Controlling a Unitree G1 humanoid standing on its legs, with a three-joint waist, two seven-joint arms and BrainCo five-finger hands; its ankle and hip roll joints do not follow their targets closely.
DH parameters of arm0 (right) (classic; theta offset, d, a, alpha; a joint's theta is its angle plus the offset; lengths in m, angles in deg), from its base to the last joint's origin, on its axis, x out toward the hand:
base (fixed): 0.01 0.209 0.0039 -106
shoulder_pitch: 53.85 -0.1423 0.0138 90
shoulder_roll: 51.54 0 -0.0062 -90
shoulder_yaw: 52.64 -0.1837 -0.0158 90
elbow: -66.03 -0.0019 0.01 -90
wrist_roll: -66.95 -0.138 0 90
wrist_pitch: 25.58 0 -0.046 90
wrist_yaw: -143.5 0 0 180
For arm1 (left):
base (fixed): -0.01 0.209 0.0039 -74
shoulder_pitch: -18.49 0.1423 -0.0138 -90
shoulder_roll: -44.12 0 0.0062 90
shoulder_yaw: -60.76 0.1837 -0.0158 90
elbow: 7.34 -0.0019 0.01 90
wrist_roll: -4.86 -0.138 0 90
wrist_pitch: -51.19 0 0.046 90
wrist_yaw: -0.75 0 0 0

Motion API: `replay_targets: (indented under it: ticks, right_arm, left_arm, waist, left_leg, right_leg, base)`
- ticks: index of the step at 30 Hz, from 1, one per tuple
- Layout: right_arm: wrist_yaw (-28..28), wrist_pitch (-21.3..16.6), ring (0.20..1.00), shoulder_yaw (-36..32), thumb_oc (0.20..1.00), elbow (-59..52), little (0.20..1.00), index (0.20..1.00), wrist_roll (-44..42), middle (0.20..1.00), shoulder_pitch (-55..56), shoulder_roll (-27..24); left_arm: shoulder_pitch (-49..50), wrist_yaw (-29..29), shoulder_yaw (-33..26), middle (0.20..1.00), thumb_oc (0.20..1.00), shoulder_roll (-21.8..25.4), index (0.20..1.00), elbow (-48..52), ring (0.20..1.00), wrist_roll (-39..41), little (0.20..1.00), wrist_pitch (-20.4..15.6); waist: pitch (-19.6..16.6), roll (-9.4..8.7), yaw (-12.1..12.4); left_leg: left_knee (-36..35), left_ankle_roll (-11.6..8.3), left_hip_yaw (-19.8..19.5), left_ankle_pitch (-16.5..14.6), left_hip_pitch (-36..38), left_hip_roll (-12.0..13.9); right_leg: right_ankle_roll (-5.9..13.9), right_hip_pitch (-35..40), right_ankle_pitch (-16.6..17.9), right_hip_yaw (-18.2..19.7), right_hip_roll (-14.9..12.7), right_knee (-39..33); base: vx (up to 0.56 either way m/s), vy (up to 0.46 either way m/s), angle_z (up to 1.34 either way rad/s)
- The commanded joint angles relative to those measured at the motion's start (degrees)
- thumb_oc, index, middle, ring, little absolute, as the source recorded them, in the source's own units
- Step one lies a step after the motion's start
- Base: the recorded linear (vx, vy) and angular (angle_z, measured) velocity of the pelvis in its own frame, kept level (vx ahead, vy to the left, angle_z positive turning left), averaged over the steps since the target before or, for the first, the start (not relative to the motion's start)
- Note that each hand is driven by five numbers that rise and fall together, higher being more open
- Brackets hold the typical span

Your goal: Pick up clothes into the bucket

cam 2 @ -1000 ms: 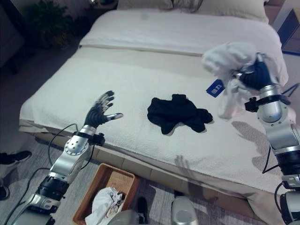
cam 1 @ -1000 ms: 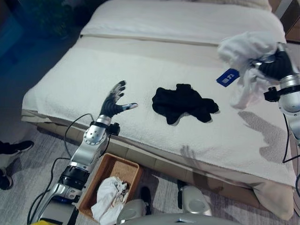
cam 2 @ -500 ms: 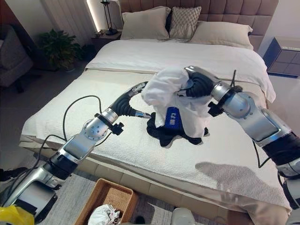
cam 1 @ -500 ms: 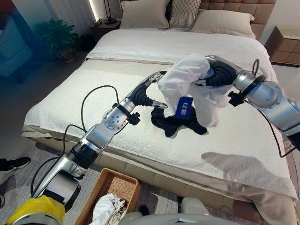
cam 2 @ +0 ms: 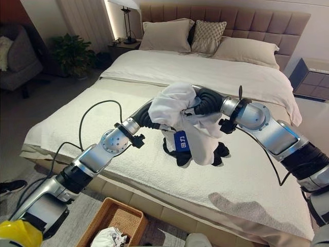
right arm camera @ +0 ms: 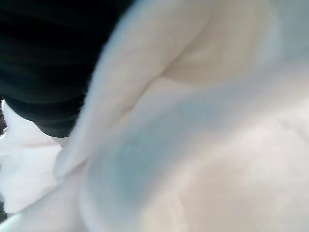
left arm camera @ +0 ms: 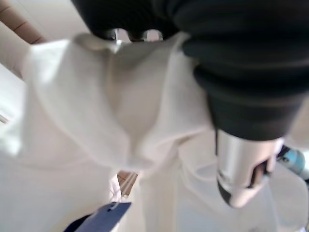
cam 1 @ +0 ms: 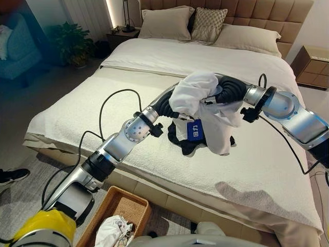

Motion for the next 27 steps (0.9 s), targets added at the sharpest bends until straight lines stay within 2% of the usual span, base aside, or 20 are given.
replay_targets:
  ticks: [1, 9, 12, 13, 14, 15, 16, 17, 19, 22, 23, 27]
  right_arm:
    - [-0.07, -0.35, 0.2, -0.08, 0.2, 0.19, 0.2, 0.2, -5.54, 0.2, -5.33, 1.16]
    - [-0.86, 0.31, 0.2, 0.74, 0.2, 1.18, 0.2, 0.2, -7.75, 0.2, -5.52, 1.03]
    - [-0.45, -0.04, 0.2, 0.47, 0.2, 1.53, 0.2, 0.2, -6.78, 0.2, -5.52, 1.18]
    - [-0.44, -0.05, 0.2, 0.46, 0.2, 1.54, 0.2, 0.2, -6.77, 0.2, -5.5, 1.19]
    - [-0.19, -0.08, 0.2, 0.48, 0.2, 2.07, 0.2, 0.2, -6.21, 0.2, -5.41, 1.57]
    - [0.0, 0.01, 0.2, 0.41, 0.2, 2.46, 0.2, 0.2, -5.95, 0.2, -5.35, 1.82]
    - [0.0, 0.0, 0.2, 0.4, 0.2, 2.47, 0.2, 0.2, -5.94, 0.2, -5.34, 1.83]
    - [0.33, 0.1, 0.2, 0.71, 0.2, 3.1, 0.2, 0.2, -5.41, 0.2, -5.59, 2.1]
    - [0.54, 0.16, 0.2, 0.76, 0.2, 3.48, 0.2, 0.2, -5.34, 0.2, -5.67, 2.6]
    - [0.61, 0.33, 0.2, 1.16, 0.2, 3.8, 0.2, 0.2, -5.41, 0.2, -5.85, 3.43]
    - [0.63, 0.36, 0.2, 1.25, 0.2, 3.71, 0.2, 0.2, -5.42, 0.2, -5.94, 3.55]
    - [0.92, 0.21, 0.2, 1.14, 0.2, 3.28, 0.2, 0.2, -5.18, 0.2, -5.94, 4.1]
  left_arm:
    - [-4.17, 1.31, 0.06, 1.0, 1.0, -0.82, 1.0, -0.73, 1.0, -0.17, 1.0, -1.69]
    - [-4.41, 0.13, 1.21, 1.0, 1.0, -2.2, 1.0, -1.01, 1.0, 2.03, 1.0, -1.5]
    - [-3.91, -0.91, 1.43, 0.589, 0.589, -2.72, 0.589, -0.89, 0.589, 6.89, 0.589, -1.53]
    - [-3.92, -0.93, 1.43, 0.586, 0.586, -2.7, 0.586, -0.89, 0.586, 6.93, 0.586, -1.53]
    - [-3.27, -2.09, 1.79, 0.746, 0.746, -3.19, 0.746, -0.71, 0.746, 11.7, 0.746, -1.41]
    - [-3.17, -2.68, 2.05, 1.0, 1.0, -3.2, 1.0, -0.54, 1.0, 13.85, 1.0, -1.16]
    - [-3.18, -2.7, 2.05, 1.0, 1.0, -3.17, 1.0, -0.53, 1.0, 13.9, 1.0, -1.15]
    - [-3.12, -4.11, 2.91, 1.0, 1.0, -3.07, 1.0, -0.09, 1.0, 18.6, 1.0, -0.67]
    - [-2.9, -5.01, 3.61, 1.0, 1.0, -3.32, 1.0, 0.08, 1.0, 23.07, 1.0, -0.16]
    - [-2.9, -6.39, 5.26, 0.423, 0.423, -3.68, 0.423, 0.2, 0.423, 27.87, 0.423, 0.81]
    - [-2.95, -6.76, 5.65, 0.2, 0.2, -3.66, 0.2, 0.16, 0.2, 29.19, 0.2, 1.06]
    - [-3.23, -7.06, 6.69, 0.2, 0.2, -3.52, 0.2, -0.11, 0.2, 30.37, 0.2, 1.52]
  waist:
    - [-2.72, -3.66, 0.35]
    - [-2.8, -4.01, 0.62]
    - [-2.84, -4.02, 0.62]
    - [-2.85, -4.03, 0.63]
    - [-2.84, -3.99, 0.59]
    - [-2.86, -3.96, 0.59]
    - [-2.86, -3.97, 0.59]
    - [-2.84, -3.9, 0.54]
    - [-2.8, -3.82, 0.46]
    - [-2.81, -3.74, 0.32]
    - [-2.81, -3.74, 0.31]
    - [-2.85, -3.74, 0.18]
  left_leg:
    - [3.89, -3.31, -1.06, -3.54, -2.32, 0.55]
    - [4.33, -3.4, -1.59, -3.5, -2.65, 0.66]
    - [4.39, -3.37, -1.58, -3.48, -2.7, 0.64]
    - [4.38, -3.37, -1.58, -3.48, -2.69, 0.65]
    - [4.35, -3.36, -1.6, -3.41, -2.68, 0.65]
    - [4.34, -3.37, -1.59, -3.36, -2.73, 0.67]
    - [4.34, -3.37, -1.6, -3.35, -2.74, 0.67]
    - [4.21, -3.37, -1.61, -3.25, -2.73, 0.68]
    - [4.08, -3.39, -1.61, -3.14, -2.7, 0.63]
    - [3.77, -3.39, -1.69, -2.97, -2.67, 0.65]
    - [3.67, -3.43, -1.71, -2.89, -2.69, 0.67]
    - [3.57, -3.45, -1.74, -2.78, -2.88, 0.67]
  right_leg:
    - [3.57, 6.53, -3.09, -1.9, -2.39, -2.43]
    - [3.48, 6.85, -3.11, -2.47, -2.5, -2.5]
    - [3.46, 6.83, -3.02, -2.51, -2.43, -2.56]
    - [3.46, 6.83, -3.01, -2.5, -2.42, -2.57]
    - [3.44, 6.81, -2.92, -2.4, -2.39, -2.59]
    - [3.43, 6.78, -2.91, -2.46, -2.38, -2.58]
    - [3.43, 6.77, -2.91, -2.46, -2.38, -2.58]
    - [3.43, 6.72, -2.84, -2.45, -2.36, -2.62]
    - [3.43, 6.68, -2.73, -2.49, -2.38, -2.64]
    - [3.46, 6.57, -2.64, -2.43, -2.38, -2.7]
    - [3.47, 6.56, -2.63, -2.48, -2.38, -2.74]
    - [3.44, 6.37, -2.61, -2.64, -2.47, -2.66]
  base:
    - [0.0, 0.0, 0.0]
    - [0.0, 0.0, 0.01]
    - [0.0, 0.0, 0.0]
    - [0.0, 0.0, 0.0]
    - [0.0, 0.0, 0.0]
    - [0.0, 0.0, 0.0]
    - [0.0, 0.0, 0.0]
    - [0.0, 0.0, 0.0]
    - [0.0, 0.0, 0.0]
    - [0.0, 0.0, 0.0]
    - [0.0, 0.0, 0.0]
    - [0.0, 0.0, 0.01]
